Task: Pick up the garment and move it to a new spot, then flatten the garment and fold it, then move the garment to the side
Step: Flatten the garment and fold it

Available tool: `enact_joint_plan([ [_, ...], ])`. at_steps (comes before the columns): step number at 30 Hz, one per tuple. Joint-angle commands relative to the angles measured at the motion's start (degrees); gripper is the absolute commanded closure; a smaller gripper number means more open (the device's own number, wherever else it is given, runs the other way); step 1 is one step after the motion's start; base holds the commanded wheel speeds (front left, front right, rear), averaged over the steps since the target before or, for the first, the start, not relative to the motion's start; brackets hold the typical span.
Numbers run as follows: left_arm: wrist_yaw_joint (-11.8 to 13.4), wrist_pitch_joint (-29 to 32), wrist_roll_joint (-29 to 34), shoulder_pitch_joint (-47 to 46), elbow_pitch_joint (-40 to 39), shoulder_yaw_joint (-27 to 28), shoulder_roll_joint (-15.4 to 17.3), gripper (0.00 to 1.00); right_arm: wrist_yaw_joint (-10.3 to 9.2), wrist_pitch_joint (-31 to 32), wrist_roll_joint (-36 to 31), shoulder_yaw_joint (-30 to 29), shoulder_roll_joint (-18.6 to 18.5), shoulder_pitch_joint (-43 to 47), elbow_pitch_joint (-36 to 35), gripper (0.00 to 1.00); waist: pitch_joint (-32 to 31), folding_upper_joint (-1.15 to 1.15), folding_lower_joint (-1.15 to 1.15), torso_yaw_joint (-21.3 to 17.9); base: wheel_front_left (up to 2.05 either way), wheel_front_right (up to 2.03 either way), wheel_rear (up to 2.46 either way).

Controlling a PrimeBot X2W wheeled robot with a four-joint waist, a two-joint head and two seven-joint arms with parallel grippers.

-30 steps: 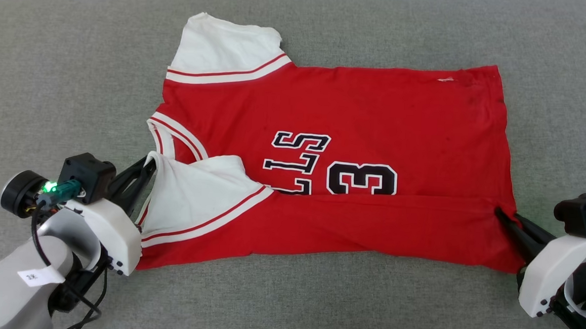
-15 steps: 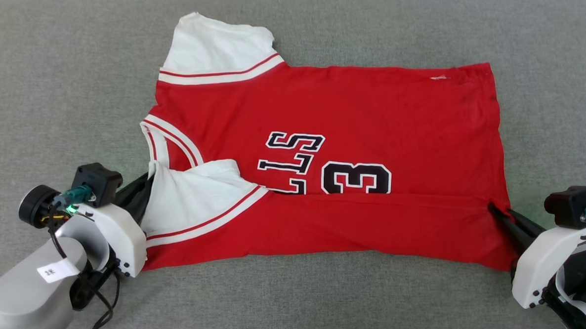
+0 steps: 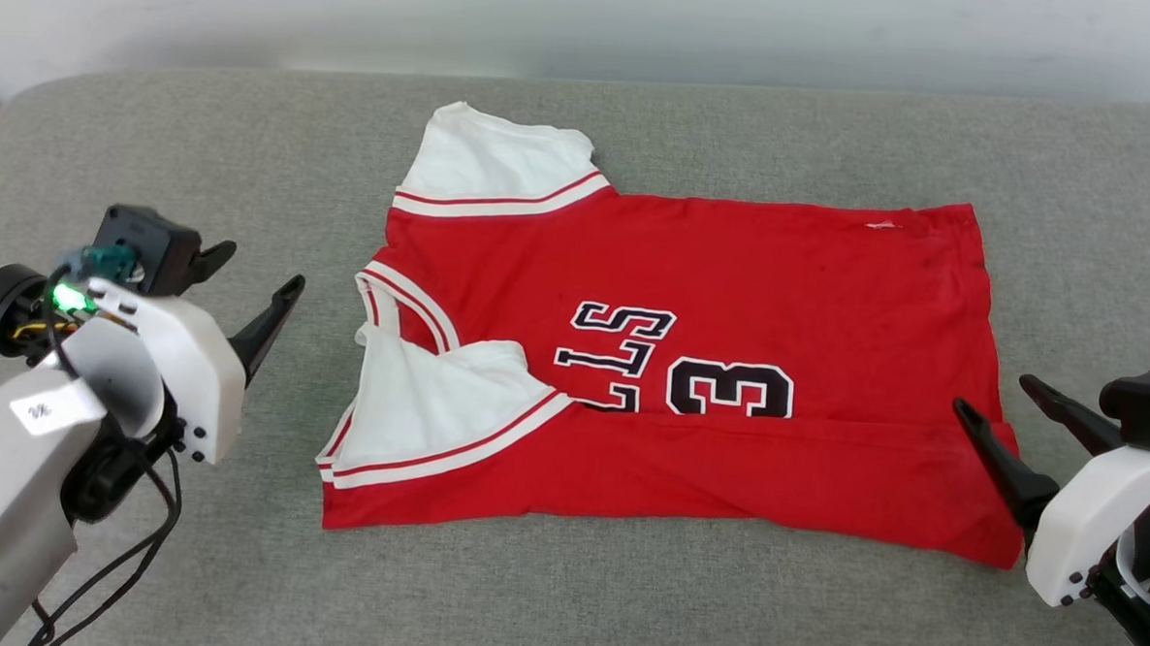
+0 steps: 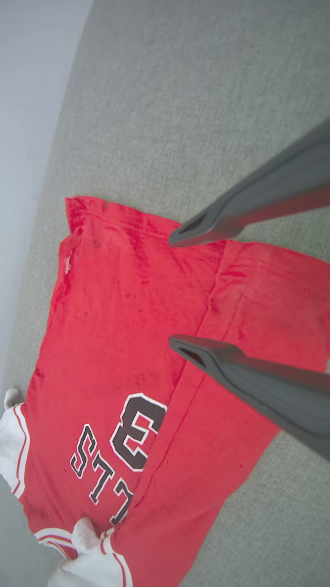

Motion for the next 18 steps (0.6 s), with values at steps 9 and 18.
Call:
enact_joint_plan([
  [9,-3.5,22.6,-8.4,-5.1,-7.2,-3.1,1.8,0.00,-0.04,2.2,-0.8,-0.1,0.6,0.4,-1.6,0.00,-0.8,0.00,0.00,0.7,0.00,0.00,0.00],
  [18,-5.1,36.2,-14.1,-4.0,-7.0,-7.9,1.7,0.00,-0.03,3.7,-0.7,1.6,0.8,-0.9,-2.1,0.00,0.1,0.00,0.00,-1.5,0.00,0.00,0.00],
])
